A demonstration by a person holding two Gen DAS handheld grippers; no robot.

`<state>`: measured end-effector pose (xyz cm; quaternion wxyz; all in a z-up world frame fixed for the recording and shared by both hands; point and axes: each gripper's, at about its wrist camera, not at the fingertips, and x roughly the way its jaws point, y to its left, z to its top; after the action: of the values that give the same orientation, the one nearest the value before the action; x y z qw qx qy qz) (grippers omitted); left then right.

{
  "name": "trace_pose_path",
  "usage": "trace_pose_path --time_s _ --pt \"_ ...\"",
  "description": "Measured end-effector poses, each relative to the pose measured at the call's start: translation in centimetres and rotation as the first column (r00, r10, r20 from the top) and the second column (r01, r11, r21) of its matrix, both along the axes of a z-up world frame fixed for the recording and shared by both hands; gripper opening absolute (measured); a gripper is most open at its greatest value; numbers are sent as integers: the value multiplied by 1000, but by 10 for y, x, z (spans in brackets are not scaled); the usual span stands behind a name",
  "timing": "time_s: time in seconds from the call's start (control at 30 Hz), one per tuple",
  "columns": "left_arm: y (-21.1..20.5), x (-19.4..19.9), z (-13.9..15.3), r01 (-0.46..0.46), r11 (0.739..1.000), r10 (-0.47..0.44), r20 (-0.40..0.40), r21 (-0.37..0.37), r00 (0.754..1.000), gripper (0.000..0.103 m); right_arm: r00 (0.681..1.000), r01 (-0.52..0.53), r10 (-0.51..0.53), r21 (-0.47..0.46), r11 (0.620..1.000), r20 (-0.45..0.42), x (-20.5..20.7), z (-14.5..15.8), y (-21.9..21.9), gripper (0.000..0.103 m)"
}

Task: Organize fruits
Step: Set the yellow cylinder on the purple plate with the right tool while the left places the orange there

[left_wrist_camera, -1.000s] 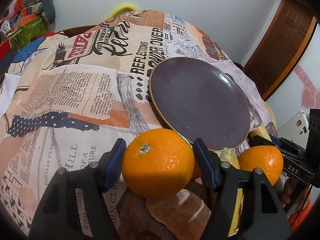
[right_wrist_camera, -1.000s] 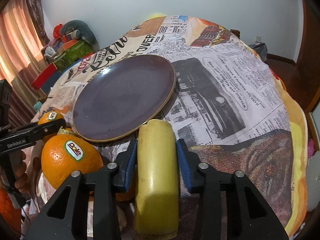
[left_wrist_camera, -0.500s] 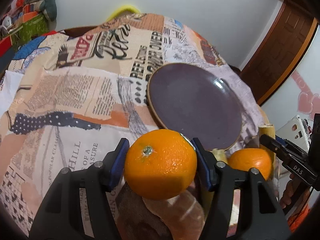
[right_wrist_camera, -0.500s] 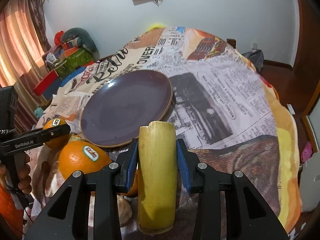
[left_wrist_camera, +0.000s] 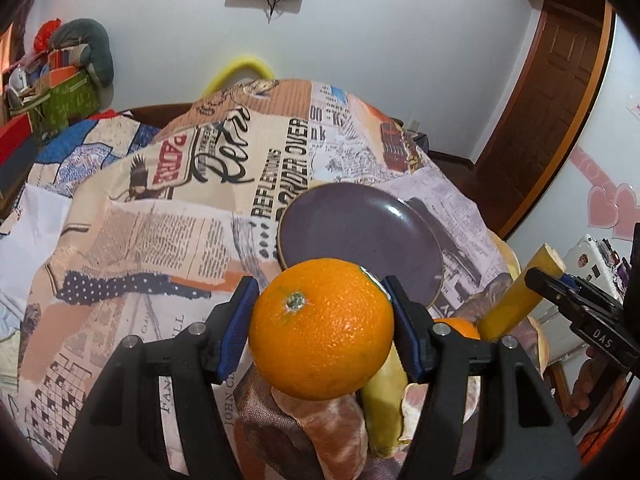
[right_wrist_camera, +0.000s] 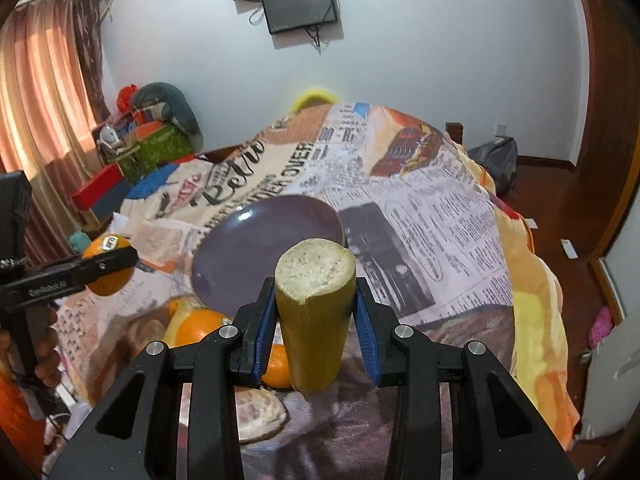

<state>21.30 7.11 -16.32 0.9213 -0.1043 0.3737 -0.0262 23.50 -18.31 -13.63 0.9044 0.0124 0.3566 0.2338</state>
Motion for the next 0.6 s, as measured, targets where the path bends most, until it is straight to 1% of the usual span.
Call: trace_pose_path --time_s 0.1,0.37,0.6 --pt "-1 1 6 4 1000 -4 12 3 1000 62 1000 4 -4 -2 1000 25 1 6 2 34" --pt "-6 15 15 14 999 -16 32 42 999 62 997 -7 8 -3 1000 81 7 18 7 34" --pt "-5 37 15 21 998 -24 41 56 999 62 996 -18 19 -6 1000 90 18 17 17 34"
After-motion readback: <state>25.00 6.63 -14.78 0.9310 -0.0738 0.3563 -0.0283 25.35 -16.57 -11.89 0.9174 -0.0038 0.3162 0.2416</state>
